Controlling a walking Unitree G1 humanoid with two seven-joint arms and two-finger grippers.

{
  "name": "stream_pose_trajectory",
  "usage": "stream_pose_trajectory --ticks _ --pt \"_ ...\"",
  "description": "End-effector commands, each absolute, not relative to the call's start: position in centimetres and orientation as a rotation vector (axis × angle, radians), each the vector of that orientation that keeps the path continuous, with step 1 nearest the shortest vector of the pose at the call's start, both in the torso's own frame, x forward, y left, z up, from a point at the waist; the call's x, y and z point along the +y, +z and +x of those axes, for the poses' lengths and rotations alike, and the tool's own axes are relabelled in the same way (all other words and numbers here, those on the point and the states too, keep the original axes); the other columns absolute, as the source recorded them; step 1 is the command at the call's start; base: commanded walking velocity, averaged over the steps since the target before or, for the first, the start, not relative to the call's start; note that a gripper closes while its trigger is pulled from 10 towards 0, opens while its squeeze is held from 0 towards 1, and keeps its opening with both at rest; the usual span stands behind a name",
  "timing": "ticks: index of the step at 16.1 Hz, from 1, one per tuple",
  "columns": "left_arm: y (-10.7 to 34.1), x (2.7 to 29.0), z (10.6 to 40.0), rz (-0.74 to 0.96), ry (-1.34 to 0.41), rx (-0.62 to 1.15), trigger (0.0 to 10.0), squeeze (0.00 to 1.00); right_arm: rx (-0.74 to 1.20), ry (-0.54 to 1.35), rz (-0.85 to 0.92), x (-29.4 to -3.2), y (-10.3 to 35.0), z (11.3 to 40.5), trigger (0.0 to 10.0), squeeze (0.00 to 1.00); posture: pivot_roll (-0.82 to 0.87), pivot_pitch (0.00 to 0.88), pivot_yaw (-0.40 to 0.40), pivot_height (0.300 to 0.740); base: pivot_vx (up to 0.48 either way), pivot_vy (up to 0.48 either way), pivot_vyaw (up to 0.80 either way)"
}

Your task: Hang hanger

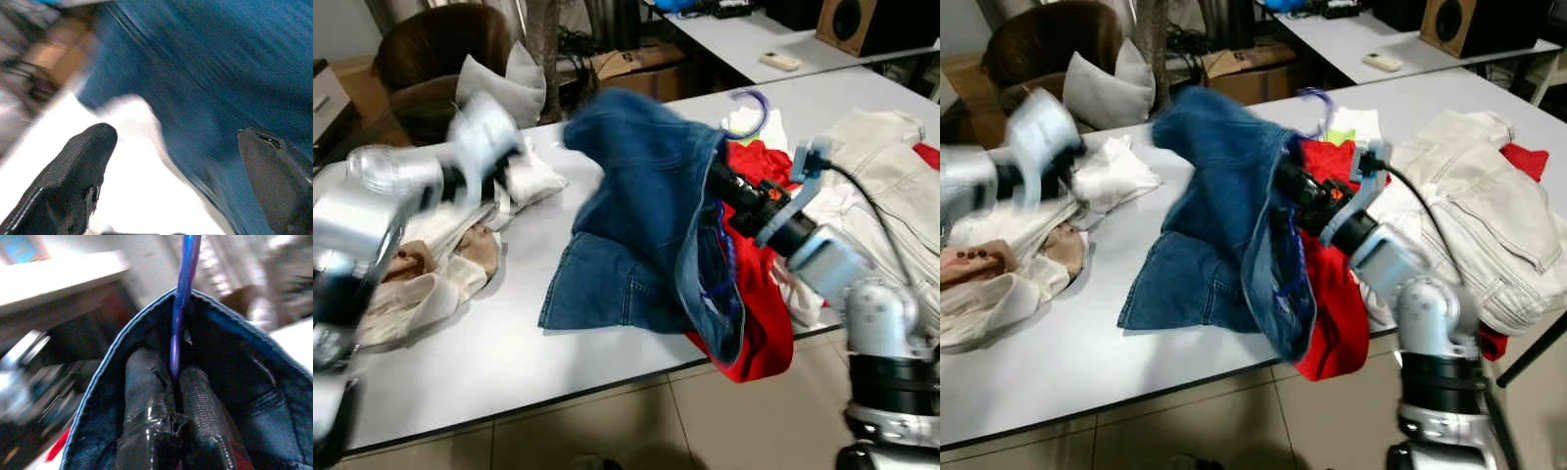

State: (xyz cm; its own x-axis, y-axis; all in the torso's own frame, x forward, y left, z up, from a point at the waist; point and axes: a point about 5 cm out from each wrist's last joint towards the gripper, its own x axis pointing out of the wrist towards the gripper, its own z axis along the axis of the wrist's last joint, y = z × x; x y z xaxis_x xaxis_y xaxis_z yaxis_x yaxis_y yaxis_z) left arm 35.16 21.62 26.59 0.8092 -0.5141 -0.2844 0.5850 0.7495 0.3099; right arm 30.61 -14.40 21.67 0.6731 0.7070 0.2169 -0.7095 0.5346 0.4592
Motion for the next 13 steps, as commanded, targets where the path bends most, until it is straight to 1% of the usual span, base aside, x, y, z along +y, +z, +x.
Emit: stream_pose_trajectory --ticks 1,2,3,5,6,7,9,11,13 --pt "29.0 23.4 36.0 0.229 -0.467 0.055 10.0 1.00 -0.044 0.952 0.535 -14.1 23.0 29.7 10.0 0.00 -0.11 0.000 0.129 0.719 0.000 0.000 0.00" --pt "30.1 24.7 36.5 0.131 -0.394 -0.028 10.0 1.00 -0.062 1.003 0.517 -14.6 23.8 29.1 10.0 0.00 -0.11 0.000 0.129 0.719 0.000 0.000 0.00" --pt "30.2 24.8 36.5 0.140 -0.397 -0.035 10.0 1.00 -0.065 1.007 0.515 -14.6 23.9 29.1 10.0 0.00 -0.11 0.000 0.129 0.719 0.000 0.000 0.00" --pt "29.8 25.5 36.3 0.176 -0.474 -0.091 10.0 1.00 -0.084 1.053 0.491 -15.2 24.9 28.4 10.0 0.00 -0.11 0.000 0.134 0.719 0.000 0.000 0.00" --pt "28.9 25.7 36.0 0.240 -0.517 -0.059 10.0 1.00 -0.087 1.060 0.482 -15.3 25.2 28.2 10.0 0.00 -0.11 0.000 0.134 0.719 0.000 0.000 0.00" --pt "28.0 26.0 35.8 0.264 -0.545 -0.024 10.0 0.97 -0.088 1.070 0.474 -15.4 25.4 27.9 10.0 0.00 -0.11 0.000 0.136 0.719 0.000 0.000 0.00" --pt "26.8 27.2 35.5 0.320 -0.556 0.025 10.0 0.00 -0.087 1.112 0.461 -15.5 25.7 27.2 10.0 0.00 -0.11 0.000 0.136 0.719 0.000 0.000 0.00" --pt "26.3 28.1 35.5 0.393 -0.522 0.036 10.0 0.00 -0.082 1.143 0.451 -15.4 25.8 26.8 10.0 0.00 -0.11 0.000 0.135 0.719 0.000 0.000 0.00" --pt "26.0 28.1 35.5 0.412 -0.554 0.041 10.0 0.00 -0.071 1.164 0.439 -15.4 25.8 26.5 10.0 0.00 -0.11 0.000 0.135 0.719 0.000 0.000 0.00"
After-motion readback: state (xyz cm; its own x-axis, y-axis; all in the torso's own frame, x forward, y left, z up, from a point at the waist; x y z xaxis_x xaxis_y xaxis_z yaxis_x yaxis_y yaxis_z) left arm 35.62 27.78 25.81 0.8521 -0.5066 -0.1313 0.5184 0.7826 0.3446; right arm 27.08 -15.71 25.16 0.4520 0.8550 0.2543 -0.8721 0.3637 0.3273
